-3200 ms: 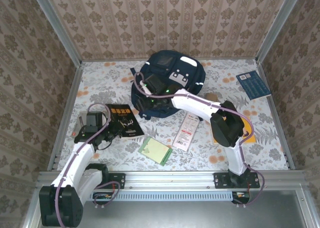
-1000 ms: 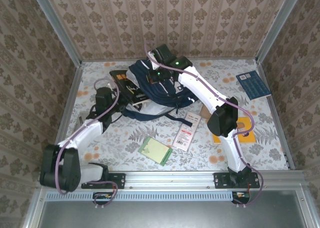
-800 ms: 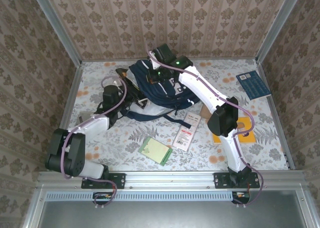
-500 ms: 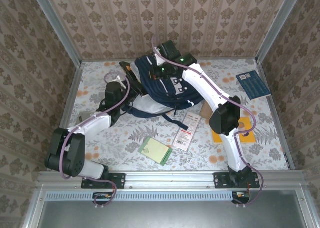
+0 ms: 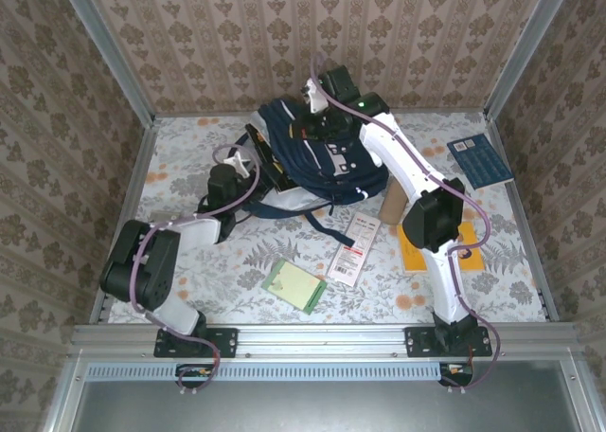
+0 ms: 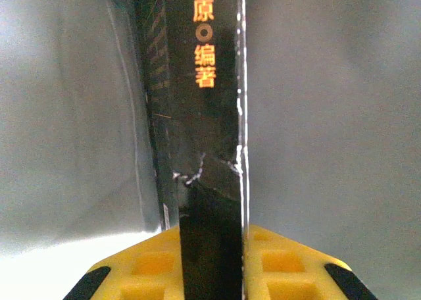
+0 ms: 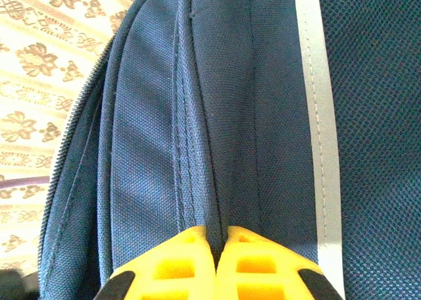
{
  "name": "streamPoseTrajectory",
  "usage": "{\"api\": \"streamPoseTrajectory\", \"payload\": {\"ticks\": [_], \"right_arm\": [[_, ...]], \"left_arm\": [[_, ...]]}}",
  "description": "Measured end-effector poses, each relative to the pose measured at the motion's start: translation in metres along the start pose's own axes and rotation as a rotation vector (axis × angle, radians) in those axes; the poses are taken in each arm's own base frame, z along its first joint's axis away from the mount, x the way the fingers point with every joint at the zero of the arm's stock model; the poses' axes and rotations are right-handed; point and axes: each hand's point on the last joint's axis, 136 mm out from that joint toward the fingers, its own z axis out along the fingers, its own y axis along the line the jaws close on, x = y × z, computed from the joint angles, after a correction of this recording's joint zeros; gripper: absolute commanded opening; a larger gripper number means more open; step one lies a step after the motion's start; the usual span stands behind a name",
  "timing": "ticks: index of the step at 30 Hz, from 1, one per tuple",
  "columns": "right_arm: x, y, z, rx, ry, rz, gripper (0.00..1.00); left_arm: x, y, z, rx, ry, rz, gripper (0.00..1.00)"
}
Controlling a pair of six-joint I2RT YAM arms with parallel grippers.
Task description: Pack books, pencil case, and school supplies into a backpack
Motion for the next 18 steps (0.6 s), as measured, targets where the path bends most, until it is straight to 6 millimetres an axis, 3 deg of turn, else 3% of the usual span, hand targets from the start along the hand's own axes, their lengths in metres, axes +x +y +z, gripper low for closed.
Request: {"api": "streamPoseTrajectory", "payload": {"ticks": [5,18], "right_arm": [[0.003,0.006,0.000,-0.037,0.017,0.014,0.00],[0.006,0.013,0.000,-0.069,0.033,0.018,0.00]], "left_arm": [[0.010,0.007,0.011,0.018,0.044,0.019,0.00],[0.012,0.016,0.055,0.106,0.036,-0.012,0.00]]}}
